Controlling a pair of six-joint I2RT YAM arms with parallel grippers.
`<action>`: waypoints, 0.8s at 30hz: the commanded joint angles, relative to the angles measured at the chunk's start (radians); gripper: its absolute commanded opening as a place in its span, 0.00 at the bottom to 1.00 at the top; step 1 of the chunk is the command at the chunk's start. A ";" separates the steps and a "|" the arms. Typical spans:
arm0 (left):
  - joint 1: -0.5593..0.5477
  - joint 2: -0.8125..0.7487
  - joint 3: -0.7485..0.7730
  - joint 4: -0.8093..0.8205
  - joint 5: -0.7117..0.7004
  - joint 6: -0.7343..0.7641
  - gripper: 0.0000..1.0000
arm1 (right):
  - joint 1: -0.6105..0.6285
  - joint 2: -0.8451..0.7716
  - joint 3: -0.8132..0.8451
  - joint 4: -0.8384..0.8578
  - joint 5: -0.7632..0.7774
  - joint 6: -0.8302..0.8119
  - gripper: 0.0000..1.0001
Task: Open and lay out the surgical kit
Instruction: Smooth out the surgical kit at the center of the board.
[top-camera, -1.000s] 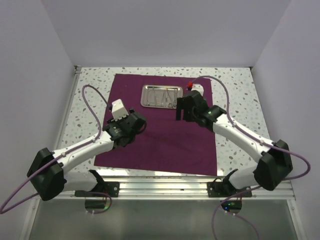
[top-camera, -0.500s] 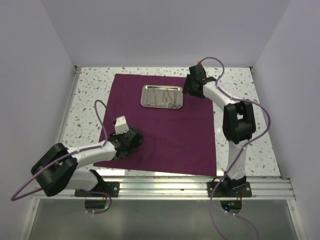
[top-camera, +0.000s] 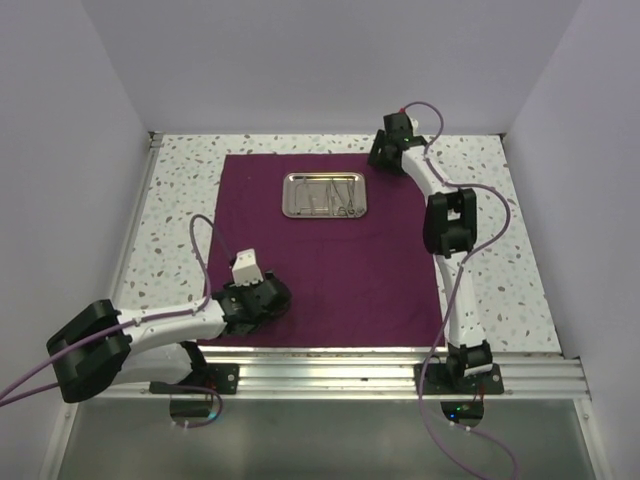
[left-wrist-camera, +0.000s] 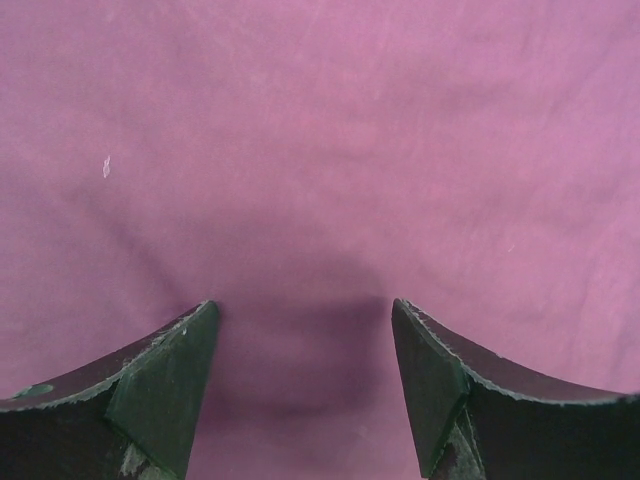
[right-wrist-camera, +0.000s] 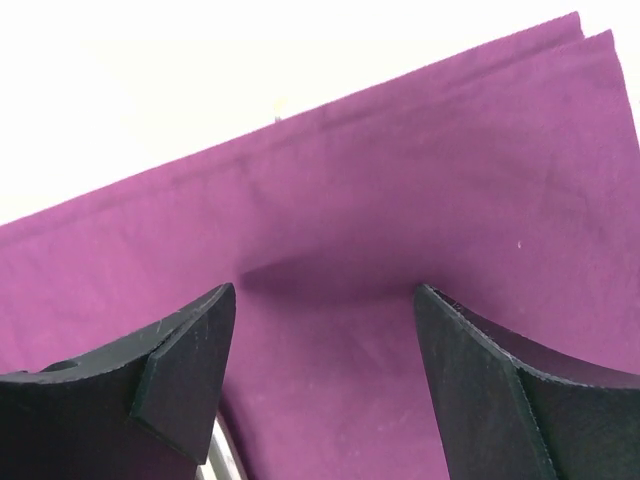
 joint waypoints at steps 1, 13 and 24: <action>-0.014 -0.005 0.058 -0.139 0.018 -0.065 0.75 | -0.011 0.070 0.081 -0.083 -0.037 -0.011 0.76; 0.001 -0.015 0.447 -0.243 -0.290 0.216 0.83 | -0.013 -0.304 -0.299 0.196 -0.028 -0.043 0.76; 0.273 0.354 0.752 0.381 0.124 0.921 0.87 | 0.010 -0.896 -0.897 0.369 -0.083 0.005 0.98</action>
